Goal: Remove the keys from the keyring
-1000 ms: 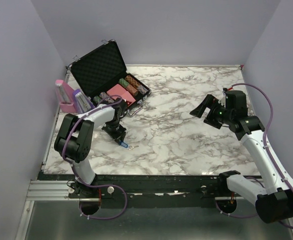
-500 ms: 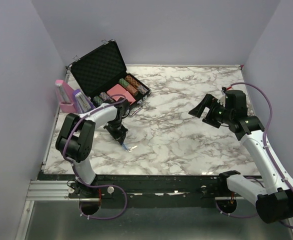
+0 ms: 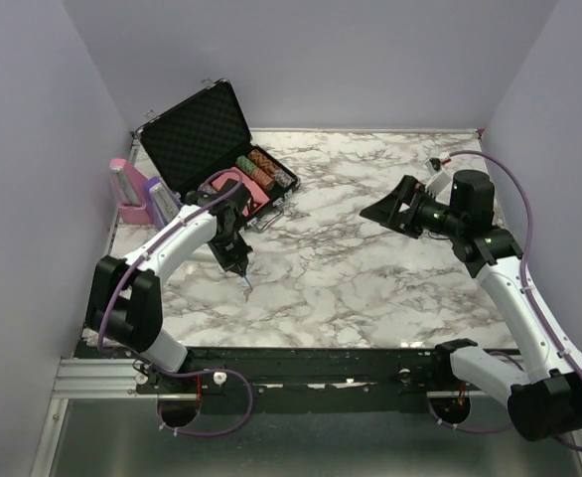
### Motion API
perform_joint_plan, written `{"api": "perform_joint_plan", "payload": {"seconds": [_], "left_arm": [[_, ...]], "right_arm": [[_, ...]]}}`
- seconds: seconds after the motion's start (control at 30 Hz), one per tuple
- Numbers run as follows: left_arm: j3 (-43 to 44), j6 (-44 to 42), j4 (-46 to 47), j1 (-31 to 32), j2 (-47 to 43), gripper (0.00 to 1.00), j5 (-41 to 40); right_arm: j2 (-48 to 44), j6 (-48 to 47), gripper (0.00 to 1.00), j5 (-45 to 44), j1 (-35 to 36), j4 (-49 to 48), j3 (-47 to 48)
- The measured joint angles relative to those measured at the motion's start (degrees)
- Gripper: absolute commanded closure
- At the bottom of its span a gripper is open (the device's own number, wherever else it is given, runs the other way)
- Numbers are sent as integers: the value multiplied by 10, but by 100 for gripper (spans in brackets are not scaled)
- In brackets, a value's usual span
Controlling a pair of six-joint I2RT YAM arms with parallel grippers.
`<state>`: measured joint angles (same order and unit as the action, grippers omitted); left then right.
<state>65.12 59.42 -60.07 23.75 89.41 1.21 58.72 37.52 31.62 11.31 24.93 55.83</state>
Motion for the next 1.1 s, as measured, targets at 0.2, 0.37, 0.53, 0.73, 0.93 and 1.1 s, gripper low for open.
{"api": "perform_joint_plan", "payload": {"seconds": [0.2, 0.37, 0.53, 0.73, 0.93, 1.1], "left_arm": [[94, -12, -59, 0, -29, 100, 10], [191, -11, -107, 0, -30, 100, 30], [269, 5, -143, 0, -27, 100, 63], [365, 37, -155, 0, -25, 100, 90], [426, 72, -158, 0, -24, 100, 127], [470, 93, -160, 0, -22, 100, 148]], "right_arm": [[22, 40, 1, 79, 0, -102, -1], [59, 84, 2, 121, 4, -198, 1], [98, 143, 3, 143, 19, -308, 2], [166, 204, 7, 170, 61, -424, 50], [211, 263, 11, 174, 102, -536, 65], [258, 295, 13, 182, 125, -589, 108]]}}
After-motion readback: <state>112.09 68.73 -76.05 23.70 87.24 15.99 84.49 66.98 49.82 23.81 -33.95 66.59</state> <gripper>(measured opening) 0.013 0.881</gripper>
